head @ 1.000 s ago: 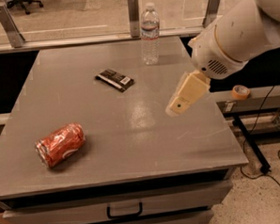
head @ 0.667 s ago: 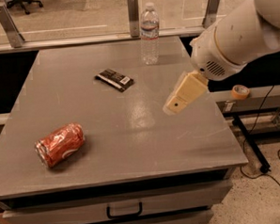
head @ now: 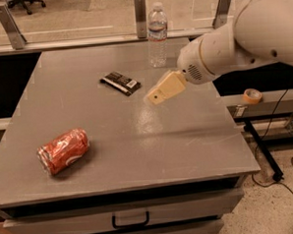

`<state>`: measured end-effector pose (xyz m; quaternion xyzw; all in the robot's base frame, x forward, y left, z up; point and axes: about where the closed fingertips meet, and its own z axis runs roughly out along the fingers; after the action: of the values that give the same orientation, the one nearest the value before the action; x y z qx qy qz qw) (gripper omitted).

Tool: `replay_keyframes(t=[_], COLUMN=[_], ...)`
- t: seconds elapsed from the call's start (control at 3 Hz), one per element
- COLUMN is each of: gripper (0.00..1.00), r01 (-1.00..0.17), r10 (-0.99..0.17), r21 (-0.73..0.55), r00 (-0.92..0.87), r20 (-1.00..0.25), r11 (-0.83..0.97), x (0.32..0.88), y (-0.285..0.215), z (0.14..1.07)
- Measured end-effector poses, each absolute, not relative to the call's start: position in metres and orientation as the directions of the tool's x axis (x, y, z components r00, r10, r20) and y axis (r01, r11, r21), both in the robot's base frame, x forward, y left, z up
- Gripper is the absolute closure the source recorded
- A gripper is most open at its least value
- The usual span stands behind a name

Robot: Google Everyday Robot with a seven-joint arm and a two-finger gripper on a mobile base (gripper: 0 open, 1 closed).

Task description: Move rxbar chocolate near coke can

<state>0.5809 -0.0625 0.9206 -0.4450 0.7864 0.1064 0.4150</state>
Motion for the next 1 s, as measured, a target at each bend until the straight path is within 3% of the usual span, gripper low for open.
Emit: replay_keyframes(t=[0.67,1.0], gripper=[0.0,0.14], r01=[-0.764,-0.75], r10=[-0.519,-0.49], r21=[-0.221,-0.209], r00=[-0.169,-0.171], r20=[-0.838,-0.855], r11=[0.606,0.627], x=[0.622,0.642], y=[-0.023,-0.007], z=[0.886,0.877])
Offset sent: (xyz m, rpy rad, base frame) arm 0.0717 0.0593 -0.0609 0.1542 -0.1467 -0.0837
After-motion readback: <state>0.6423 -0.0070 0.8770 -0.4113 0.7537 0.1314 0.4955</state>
